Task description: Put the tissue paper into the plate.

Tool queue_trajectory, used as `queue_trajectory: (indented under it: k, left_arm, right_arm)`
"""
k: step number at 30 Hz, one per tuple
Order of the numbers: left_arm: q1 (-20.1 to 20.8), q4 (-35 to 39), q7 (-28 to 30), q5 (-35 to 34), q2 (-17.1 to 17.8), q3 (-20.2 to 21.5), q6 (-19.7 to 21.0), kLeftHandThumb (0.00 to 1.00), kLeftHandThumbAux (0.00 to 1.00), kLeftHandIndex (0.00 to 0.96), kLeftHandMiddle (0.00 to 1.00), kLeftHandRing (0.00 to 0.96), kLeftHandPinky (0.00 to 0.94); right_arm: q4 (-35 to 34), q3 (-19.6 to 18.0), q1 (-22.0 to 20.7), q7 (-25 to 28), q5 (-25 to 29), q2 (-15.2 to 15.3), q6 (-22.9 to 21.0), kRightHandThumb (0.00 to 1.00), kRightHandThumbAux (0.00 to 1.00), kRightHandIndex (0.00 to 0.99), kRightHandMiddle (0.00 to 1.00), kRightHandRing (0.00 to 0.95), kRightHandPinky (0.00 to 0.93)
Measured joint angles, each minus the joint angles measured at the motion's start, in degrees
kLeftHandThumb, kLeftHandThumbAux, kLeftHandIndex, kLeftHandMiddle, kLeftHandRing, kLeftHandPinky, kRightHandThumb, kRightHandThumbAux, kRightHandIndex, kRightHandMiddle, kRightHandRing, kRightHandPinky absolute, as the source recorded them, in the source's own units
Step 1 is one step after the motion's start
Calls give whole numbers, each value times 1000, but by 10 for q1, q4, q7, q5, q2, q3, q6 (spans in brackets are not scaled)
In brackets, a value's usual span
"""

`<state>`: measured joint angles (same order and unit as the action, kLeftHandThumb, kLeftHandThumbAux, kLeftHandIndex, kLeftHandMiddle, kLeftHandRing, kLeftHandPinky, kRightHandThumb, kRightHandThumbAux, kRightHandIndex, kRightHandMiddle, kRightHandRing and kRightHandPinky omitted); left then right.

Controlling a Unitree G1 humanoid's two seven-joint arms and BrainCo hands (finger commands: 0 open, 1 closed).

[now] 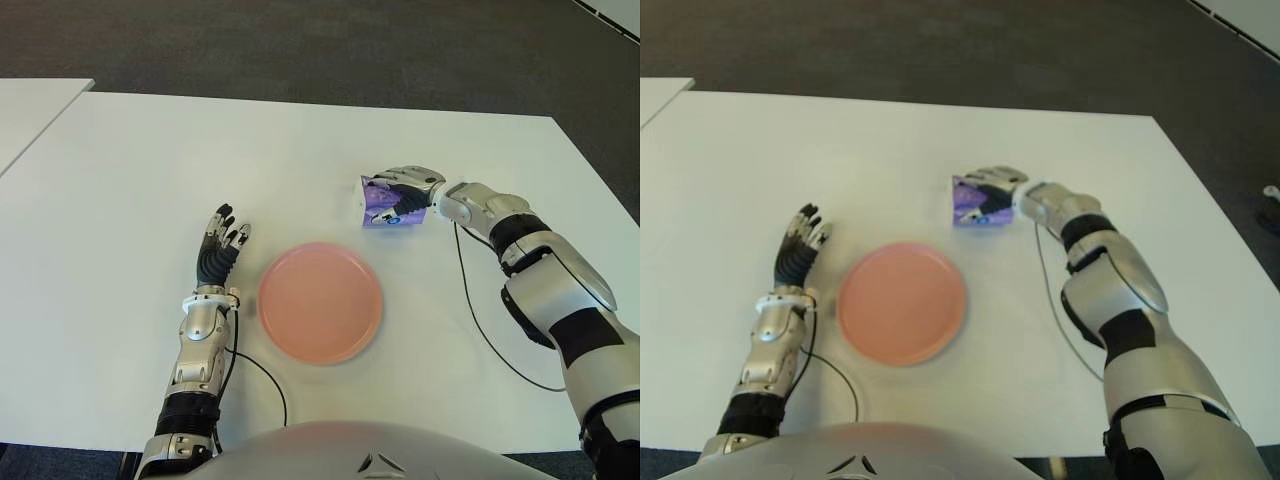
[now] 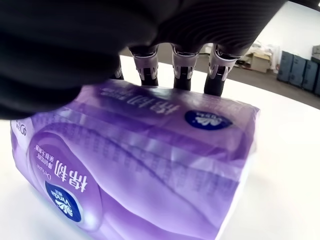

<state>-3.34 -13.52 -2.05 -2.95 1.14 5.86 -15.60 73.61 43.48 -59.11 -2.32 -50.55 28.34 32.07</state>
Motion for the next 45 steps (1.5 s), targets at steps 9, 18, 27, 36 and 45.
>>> queue_trajectory:
  k: [9, 18, 27, 36, 45]
  left_arm:
    - [-5, 10, 0, -5, 0, -1, 4, 0, 593, 0, 0, 0, 0]
    - [-8, 19, 0, -4, 1, -1, 6, 0, 590, 0, 0, 0, 0]
    - [-8, 21, 0, -4, 1, 0, 8, 0, 580, 0, 0, 0, 0]
    - [-9, 23, 0, -4, 2, 1, 8, 0, 582, 0, 3, 0, 0]
    - [-13, 33, 0, 0, 3, 2, 17, 0, 576, 0, 4, 0, 0]
  right_arm:
    - [0, 4, 16, -16, 1, 4, -5, 457, 201, 0, 0, 0, 0]
    - [-1, 7, 33, -56, 1, 3, -18, 428, 186, 0, 0, 0, 0]
    - [-7, 35, 81, -214, -14, -14, -81, 432, 219, 0, 0, 0, 0]
    - [0, 57, 126, -350, -18, -41, -143, 454, 281, 0, 0, 0, 0]
    - [2, 63, 136, -382, -16, -52, -143, 448, 359, 0, 0, 0, 0]
